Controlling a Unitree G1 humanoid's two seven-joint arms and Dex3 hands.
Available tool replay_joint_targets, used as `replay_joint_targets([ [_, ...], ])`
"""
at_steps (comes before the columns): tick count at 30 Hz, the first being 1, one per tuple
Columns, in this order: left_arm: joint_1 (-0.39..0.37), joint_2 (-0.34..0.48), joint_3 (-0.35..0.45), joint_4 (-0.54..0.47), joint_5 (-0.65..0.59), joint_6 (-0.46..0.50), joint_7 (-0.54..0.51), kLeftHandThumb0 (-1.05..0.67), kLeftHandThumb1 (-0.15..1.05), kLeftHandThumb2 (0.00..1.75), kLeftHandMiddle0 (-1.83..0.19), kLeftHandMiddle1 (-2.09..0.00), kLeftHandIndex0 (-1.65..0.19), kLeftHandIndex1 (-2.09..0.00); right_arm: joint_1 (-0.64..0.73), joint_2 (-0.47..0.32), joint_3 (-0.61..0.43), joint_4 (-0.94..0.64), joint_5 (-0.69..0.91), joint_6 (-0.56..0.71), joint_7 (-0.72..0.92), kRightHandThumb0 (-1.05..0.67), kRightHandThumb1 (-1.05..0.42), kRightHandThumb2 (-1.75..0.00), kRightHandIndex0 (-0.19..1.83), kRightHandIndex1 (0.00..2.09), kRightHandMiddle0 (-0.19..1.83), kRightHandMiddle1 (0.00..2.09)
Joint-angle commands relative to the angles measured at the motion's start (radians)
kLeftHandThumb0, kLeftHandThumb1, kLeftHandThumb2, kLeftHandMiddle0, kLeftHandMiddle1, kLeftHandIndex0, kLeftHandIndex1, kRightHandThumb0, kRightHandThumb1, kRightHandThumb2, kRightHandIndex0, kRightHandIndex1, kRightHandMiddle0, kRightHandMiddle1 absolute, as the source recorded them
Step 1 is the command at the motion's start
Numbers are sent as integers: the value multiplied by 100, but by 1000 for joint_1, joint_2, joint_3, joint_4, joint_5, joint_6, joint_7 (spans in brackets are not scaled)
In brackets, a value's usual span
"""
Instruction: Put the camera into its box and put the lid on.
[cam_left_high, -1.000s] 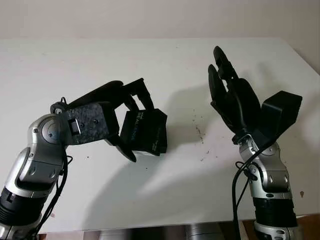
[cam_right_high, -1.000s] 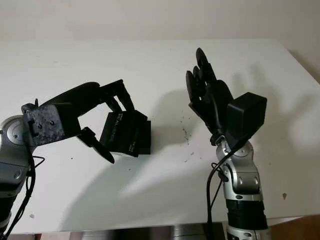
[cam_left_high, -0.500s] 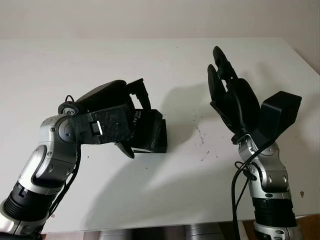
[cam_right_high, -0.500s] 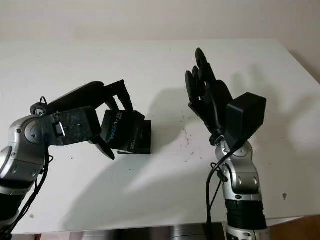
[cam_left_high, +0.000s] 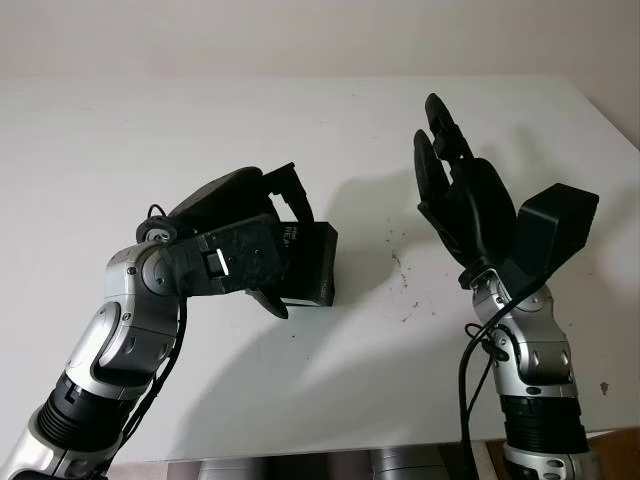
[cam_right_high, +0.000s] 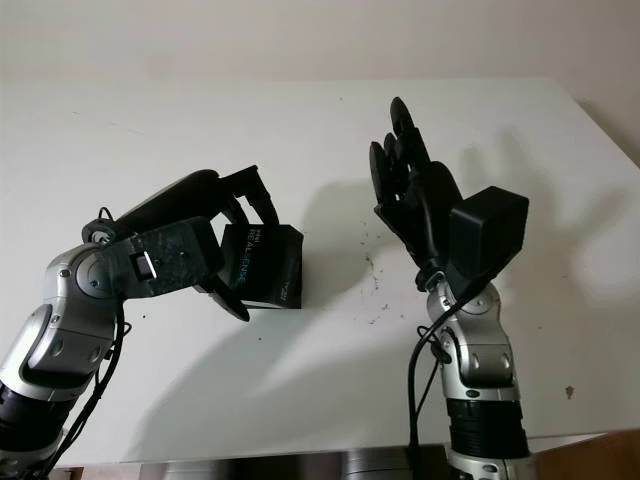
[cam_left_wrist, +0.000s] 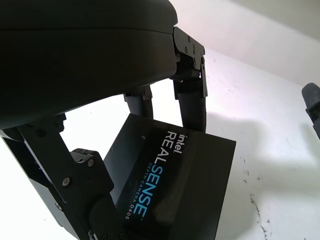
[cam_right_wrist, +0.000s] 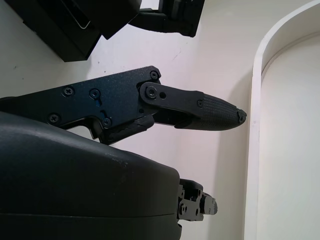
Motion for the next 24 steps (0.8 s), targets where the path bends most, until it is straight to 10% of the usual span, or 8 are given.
replay_joint_targets([
  [1, -3, -12, -4, -7, -6, 5, 1, -18, 91, 5, -30, -172, -27, -166, -13, 9, 4, -6, 2, 9, -7, -68, -105, -55, -10, 5, -6, 8],
  [24, 12, -68, -17, 27, 8, 90, 82, -16, 91, 6, -19, -178, -25, -169, -1, 43, 11, 5, 9, -4, -14, -67, -105, -55, -11, 5, -7, 7],
])
